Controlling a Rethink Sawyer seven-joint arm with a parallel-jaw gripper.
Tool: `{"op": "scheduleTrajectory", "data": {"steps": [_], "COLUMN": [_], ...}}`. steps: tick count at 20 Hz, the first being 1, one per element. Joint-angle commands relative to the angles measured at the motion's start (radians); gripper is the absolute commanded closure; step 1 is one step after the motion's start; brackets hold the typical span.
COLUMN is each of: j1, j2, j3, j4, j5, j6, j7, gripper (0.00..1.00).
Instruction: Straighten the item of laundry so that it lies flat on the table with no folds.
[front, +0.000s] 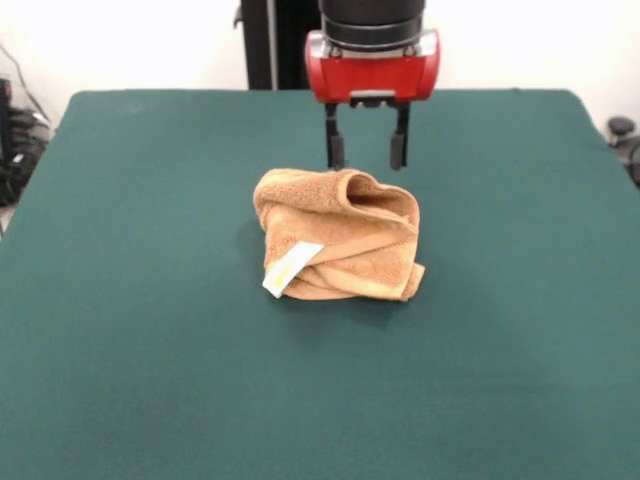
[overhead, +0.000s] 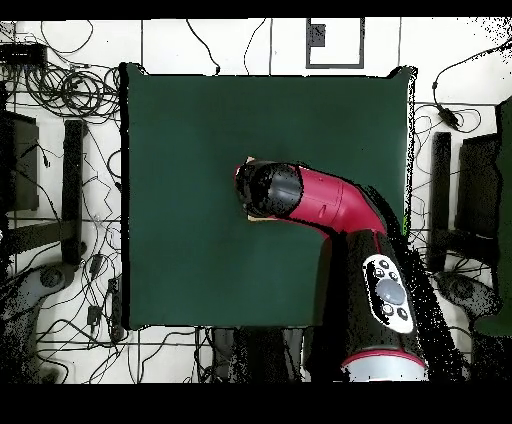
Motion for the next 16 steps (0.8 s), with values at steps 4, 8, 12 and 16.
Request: {"op": "scheduleTrajectory", "data": {"steps": [4, 8, 12, 16], "j1": [0.033, 0.045, 0.053, 0.062], "j2": [0.107, 0.109, 0.112, 0.117], "j3": [-0.024, -0.036, -0.045, -0.056], "j4": [0.071, 0.097, 0.102, 0.095], "j5": [-0.025, 0.002, 0.015, 0.02], "j6": [-0.155, -0.206, -0.227, -0.216], "j7": [0.214, 0.248, 0.248, 0.241], "gripper": [0.0, 0.0, 0.0, 0.0]}}
